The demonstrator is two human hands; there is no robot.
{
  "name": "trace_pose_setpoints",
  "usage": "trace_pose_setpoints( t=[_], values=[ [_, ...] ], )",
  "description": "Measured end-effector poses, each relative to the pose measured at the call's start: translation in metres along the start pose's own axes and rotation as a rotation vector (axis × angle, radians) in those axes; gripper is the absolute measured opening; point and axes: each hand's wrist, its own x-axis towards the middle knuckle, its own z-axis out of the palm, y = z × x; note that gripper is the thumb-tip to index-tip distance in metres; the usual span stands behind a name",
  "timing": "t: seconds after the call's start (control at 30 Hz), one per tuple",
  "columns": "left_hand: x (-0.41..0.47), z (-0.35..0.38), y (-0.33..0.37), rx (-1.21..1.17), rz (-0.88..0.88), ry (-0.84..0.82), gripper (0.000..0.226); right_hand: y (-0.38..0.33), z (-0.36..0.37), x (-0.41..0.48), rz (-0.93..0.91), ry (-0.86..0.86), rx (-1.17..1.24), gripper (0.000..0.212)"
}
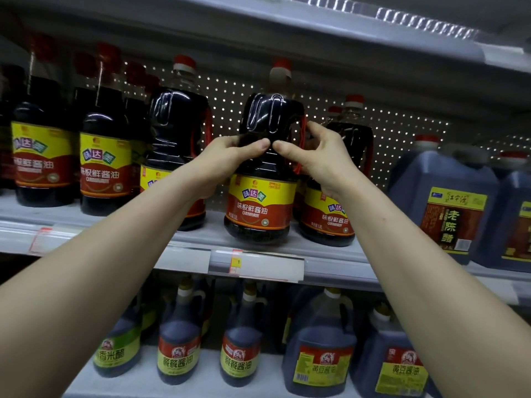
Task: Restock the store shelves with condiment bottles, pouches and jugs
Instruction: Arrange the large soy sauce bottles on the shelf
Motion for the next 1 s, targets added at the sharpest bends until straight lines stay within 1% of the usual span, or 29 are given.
trace_pose_setpoints(
  t=[0.1,0.17,0.23,0.27,0.37,0.4,0.43,0.53,0.57,0.6,0.63,0.67,0.7,0.73,0.8,0.87,1.0],
  values=[
    [0.006,-0.001,-0.009,-0.013,0.005,0.010,0.032,0.006,0.005,0.006,-0.009,0.013,-0.026,0.074],
    [0.009,-0.001,-0.012,-0.020,-0.007,0.015,0.037,0.010,0.007,0.010,0.021,0.016,-0.035,0.084],
    [0.013,0.002,-0.015,-0.034,-0.022,0.014,0.041,0.015,0.008,0.014,0.051,0.021,-0.026,0.087],
    [0.014,0.003,-0.017,-0.048,-0.031,0.018,0.041,0.015,0.009,0.015,0.066,0.023,-0.015,0.087],
    [0.015,0.005,-0.018,-0.061,-0.042,0.037,0.040,0.017,0.012,0.015,0.112,0.036,-0.006,0.099],
    [0.014,0.005,-0.019,-0.060,-0.041,0.046,0.041,0.016,0.013,0.013,0.107,0.047,-0.014,0.099],
    [0.013,0.005,-0.020,-0.066,-0.041,0.058,0.042,0.016,0.013,0.012,0.090,0.061,-0.030,0.092],
    [0.006,0.009,-0.024,-0.036,-0.007,0.090,0.046,0.017,0.015,-0.003,0.023,0.094,-0.125,0.043],
    [0.002,0.010,-0.026,0.017,0.017,0.099,0.049,0.019,0.015,-0.011,0.004,0.093,-0.152,0.034],
    [-0.005,0.010,-0.029,0.084,0.039,0.102,0.054,0.021,0.016,-0.019,-0.012,0.085,-0.172,0.035],
    [-0.012,0.009,-0.031,0.144,0.048,0.098,0.065,0.025,0.017,-0.029,-0.016,0.064,-0.186,0.043],
    [-0.020,0.008,-0.036,0.189,0.040,0.090,0.088,0.030,0.018,-0.038,-0.006,0.035,-0.204,0.059],
    [-0.027,0.006,-0.041,0.219,0.021,0.074,0.105,0.036,0.020,-0.047,0.012,0.006,-0.232,0.076],
    [-0.034,0.006,-0.046,0.251,0.001,0.046,0.115,0.041,0.021,-0.055,0.030,-0.018,-0.258,0.087],
    [-0.044,0.007,-0.055,0.327,-0.009,-0.004,0.120,0.049,0.024,-0.067,0.050,-0.050,-0.253,0.092],
    [-0.045,0.008,-0.061,0.381,-0.007,0.006,0.118,0.051,0.025,-0.068,0.060,-0.058,-0.207,0.089],
    [-0.039,0.006,-0.059,0.374,0.000,0.030,0.120,0.051,0.024,-0.055,0.054,-0.090,-0.209,0.083]
  ],
)
